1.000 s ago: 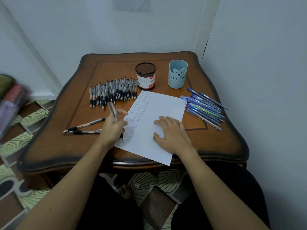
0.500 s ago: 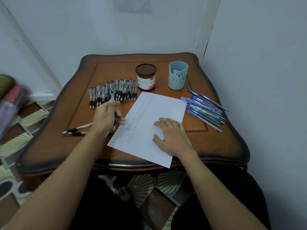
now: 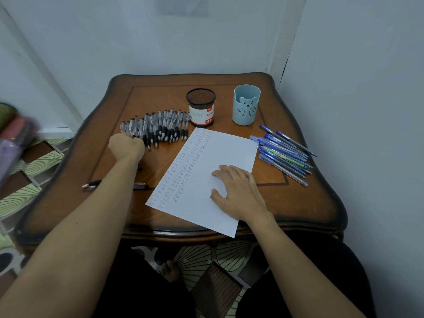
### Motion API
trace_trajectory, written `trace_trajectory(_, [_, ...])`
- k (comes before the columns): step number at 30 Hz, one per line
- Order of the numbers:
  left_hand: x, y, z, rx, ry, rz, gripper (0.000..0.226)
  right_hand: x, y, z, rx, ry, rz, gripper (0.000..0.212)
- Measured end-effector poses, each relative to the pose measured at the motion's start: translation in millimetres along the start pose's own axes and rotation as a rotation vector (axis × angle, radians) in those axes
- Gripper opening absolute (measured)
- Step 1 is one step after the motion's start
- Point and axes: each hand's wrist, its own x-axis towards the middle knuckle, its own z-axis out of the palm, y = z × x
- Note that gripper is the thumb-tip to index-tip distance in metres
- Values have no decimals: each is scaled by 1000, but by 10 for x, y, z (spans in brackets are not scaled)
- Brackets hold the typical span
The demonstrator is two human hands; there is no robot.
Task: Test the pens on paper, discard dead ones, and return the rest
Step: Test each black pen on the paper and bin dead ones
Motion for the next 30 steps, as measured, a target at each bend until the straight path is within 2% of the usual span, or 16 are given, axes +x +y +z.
trace_trajectory(4, [5, -12, 52, -9, 17, 7, 44, 5, 5, 3, -1, -4, 2, 52])
trace_trajectory(12, [-120, -5, -12, 93, -45, 166, 52, -1, 1, -6, 3, -2, -2, 50])
trace_trajectory(14, [-104, -70, -34, 142, -40, 236, 49, -3, 0, -9, 5, -5, -2, 50])
trace_trajectory(18, [-175, -195, -85, 208, 0, 358, 27, -7, -7, -18, 7, -11, 3, 53])
trace_trajectory(22, [-302, -304, -138, 406, -53, 316, 22, -8, -9, -19, 4, -16, 6, 55])
trace_trajectory(25, [-369, -365, -213, 575, -110, 253, 33, -8, -11, -17, 6, -14, 2, 52])
trace_trajectory(27, [-401, -392, -261, 648, -111, 210, 40, -10, -11, -16, 4, -14, 0, 51])
trace_trajectory(30, [-423, -447, -301, 746, -74, 175, 39, -9, -5, -15, 4, -15, 3, 49])
